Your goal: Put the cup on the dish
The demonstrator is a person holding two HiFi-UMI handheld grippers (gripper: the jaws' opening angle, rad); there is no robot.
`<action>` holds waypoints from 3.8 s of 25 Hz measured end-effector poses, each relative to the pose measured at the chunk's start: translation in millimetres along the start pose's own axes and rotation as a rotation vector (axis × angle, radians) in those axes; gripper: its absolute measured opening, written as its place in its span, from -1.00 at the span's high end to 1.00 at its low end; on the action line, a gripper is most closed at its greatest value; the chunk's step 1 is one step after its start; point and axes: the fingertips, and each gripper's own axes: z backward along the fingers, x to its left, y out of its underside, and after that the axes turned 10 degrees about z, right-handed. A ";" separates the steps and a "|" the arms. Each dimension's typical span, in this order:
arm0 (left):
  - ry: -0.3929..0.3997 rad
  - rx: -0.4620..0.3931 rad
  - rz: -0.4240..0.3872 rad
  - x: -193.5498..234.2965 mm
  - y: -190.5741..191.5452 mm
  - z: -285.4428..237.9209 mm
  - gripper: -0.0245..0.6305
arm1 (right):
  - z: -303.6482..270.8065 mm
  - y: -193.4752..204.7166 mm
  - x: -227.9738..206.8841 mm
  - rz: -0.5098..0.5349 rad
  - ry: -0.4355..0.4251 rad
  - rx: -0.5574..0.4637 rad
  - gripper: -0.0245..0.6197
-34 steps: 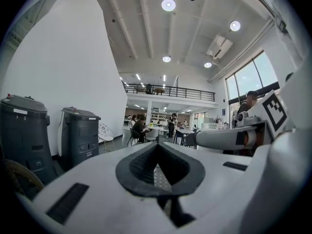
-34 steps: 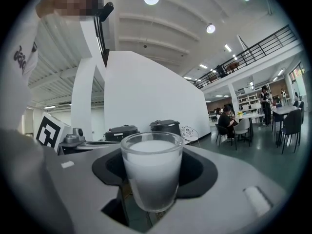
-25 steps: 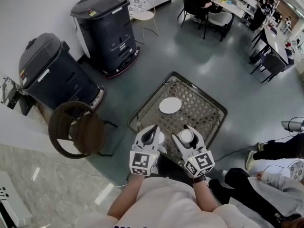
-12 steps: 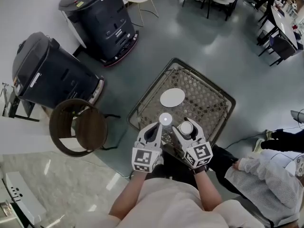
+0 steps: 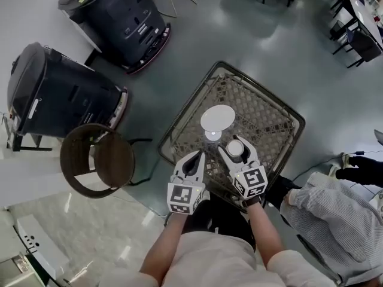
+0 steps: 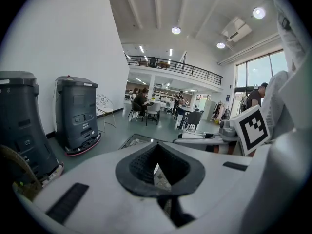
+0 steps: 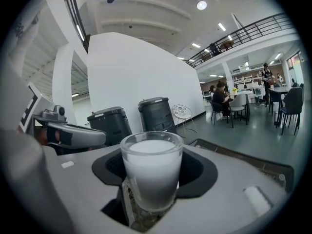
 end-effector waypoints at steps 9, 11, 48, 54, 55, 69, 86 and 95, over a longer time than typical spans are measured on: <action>-0.032 0.063 0.016 25.1 28.9 -46.7 0.91 | -57.3 34.3 -27.6 -0.008 -0.034 0.018 0.13; -0.039 0.075 0.021 32.6 33.5 -59.8 0.91 | -74.8 39.4 -34.5 0.004 -0.041 0.028 0.13; -0.077 0.182 0.095 93.9 116.4 -119.6 0.91 | -211.5 146.9 -51.3 0.298 -0.111 0.125 0.12; -0.070 0.190 0.090 90.1 119.7 -116.0 0.91 | -211.1 154.7 -51.2 0.296 -0.101 0.187 0.11; -0.068 0.190 0.090 89.7 119.6 -115.1 0.91 | -210.9 155.9 -51.3 0.288 -0.101 0.200 0.08; -0.060 0.157 0.091 78.0 101.3 -100.6 0.91 | -182.7 132.4 -49.2 0.278 -0.059 0.217 -0.44; -0.069 0.074 0.065 53.2 51.3 -34.8 0.91 | -61.3 56.6 -17.2 0.229 0.028 0.160 0.27; -0.033 -0.032 0.069 17.6 9.6 20.3 0.91 | 16.2 -14.4 23.9 0.228 0.091 0.054 0.68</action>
